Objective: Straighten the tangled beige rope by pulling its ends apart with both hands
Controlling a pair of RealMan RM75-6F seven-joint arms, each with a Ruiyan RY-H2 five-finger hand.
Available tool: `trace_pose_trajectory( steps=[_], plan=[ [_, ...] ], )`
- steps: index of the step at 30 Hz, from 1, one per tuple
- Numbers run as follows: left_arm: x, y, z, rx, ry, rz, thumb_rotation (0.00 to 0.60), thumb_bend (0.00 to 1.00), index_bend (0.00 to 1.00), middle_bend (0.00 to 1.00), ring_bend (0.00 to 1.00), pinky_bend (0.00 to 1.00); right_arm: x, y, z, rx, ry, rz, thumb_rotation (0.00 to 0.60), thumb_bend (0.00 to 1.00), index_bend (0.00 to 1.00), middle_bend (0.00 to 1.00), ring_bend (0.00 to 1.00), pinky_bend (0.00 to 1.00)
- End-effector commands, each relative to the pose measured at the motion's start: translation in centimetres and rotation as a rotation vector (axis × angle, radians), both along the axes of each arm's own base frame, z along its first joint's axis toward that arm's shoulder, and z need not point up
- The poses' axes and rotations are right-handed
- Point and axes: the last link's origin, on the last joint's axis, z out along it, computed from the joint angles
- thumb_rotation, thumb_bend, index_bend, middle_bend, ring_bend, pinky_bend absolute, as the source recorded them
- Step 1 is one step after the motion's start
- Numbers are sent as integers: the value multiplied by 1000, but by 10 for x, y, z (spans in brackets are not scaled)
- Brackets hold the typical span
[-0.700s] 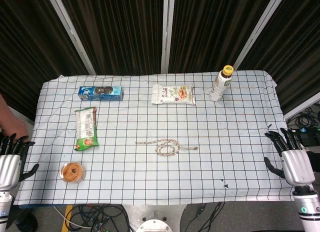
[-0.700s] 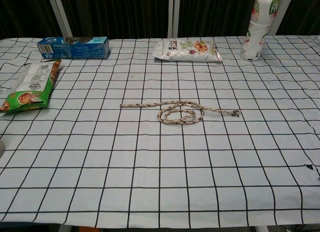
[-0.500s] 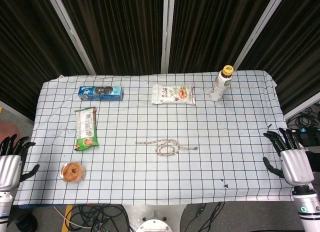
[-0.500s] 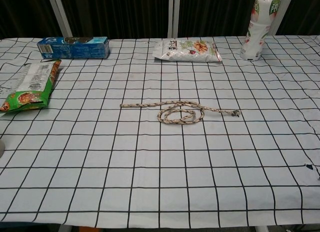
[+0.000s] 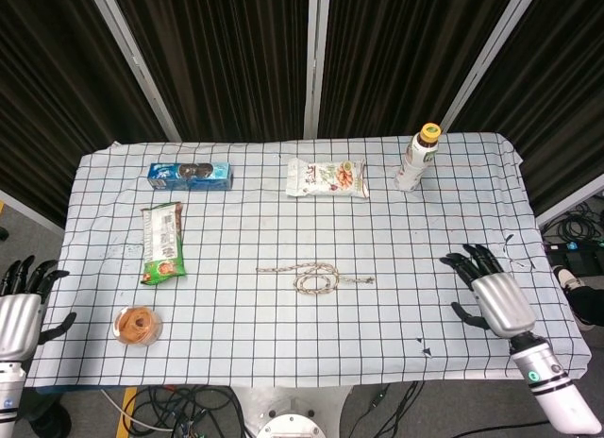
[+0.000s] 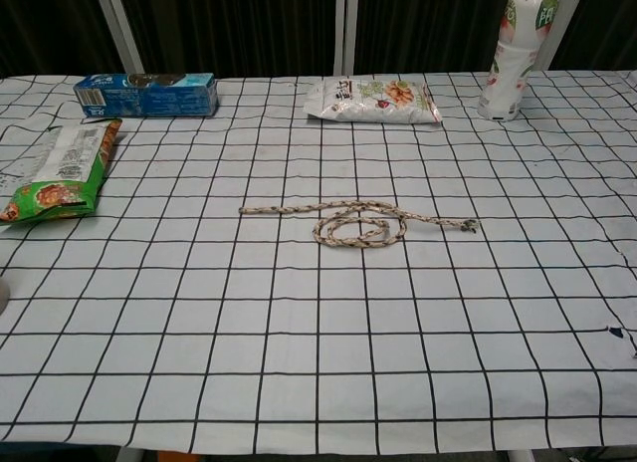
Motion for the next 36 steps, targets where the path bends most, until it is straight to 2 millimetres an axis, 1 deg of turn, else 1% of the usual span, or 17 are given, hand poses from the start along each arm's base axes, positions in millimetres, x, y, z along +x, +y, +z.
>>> trace_pose_trajectory(
  steps=[1, 3, 6, 8, 10, 14, 18, 25, 32, 36],
  plan=[
    [-1, 2, -2, -7, -3, 5, 600, 171, 257, 138, 0, 0, 20, -19, -26, 64, 0, 23, 600, 196, 217, 174, 0, 0],
    [-1, 4, -4, -15, -5, 0, 600, 171, 257, 138, 0, 0, 29, -29, -42, 97, 8, 30, 600, 192, 252, 176, 0, 0],
    [0, 8, -7, -29, -10, -12, 600, 171, 256, 138, 0, 0, 44, -47, -73, 157, 25, 39, 600, 192, 306, 181, 0, 1],
    [0, 10, -8, -37, -8, -17, 600, 171, 256, 138, 0, 0, 52, -55, -89, 184, 23, 39, 600, 193, 337, 188, 0, 3],
    [1, 12, -8, -43, -6, -23, 600, 171, 257, 138, 0, 0, 59, -65, -105, 203, 22, 33, 600, 213, 366, 192, 0, 6],
    [1, 15, -9, -52, -7, -30, 600, 170, 257, 138, 0, 0, 70, -80, -127, 213, 7, 19, 600, 254, 408, 204, 0, 10],
    [0, 16, -10, -58, -11, -28, 600, 171, 257, 138, 0, 0, 73, -87, -141, 210, -9, 8, 600, 294, 465, 226, 0, 23],
    [-2, 16, -11, -55, -15, -23, 600, 171, 257, 138, 0, 0, 69, -89, -158, 211, -10, -15, 600, 302, 485, 233, 0, 24],
    [-2, 17, -12, -57, -18, -23, 600, 170, 257, 138, 0, 0, 63, -88, -168, 208, -8, -27, 600, 303, 495, 236, 0, 23],
    [-3, 17, -12, -55, -20, -23, 600, 171, 257, 138, 0, 0, 64, -89, -171, 207, -10, -27, 600, 310, 510, 236, 0, 23]
  ],
)
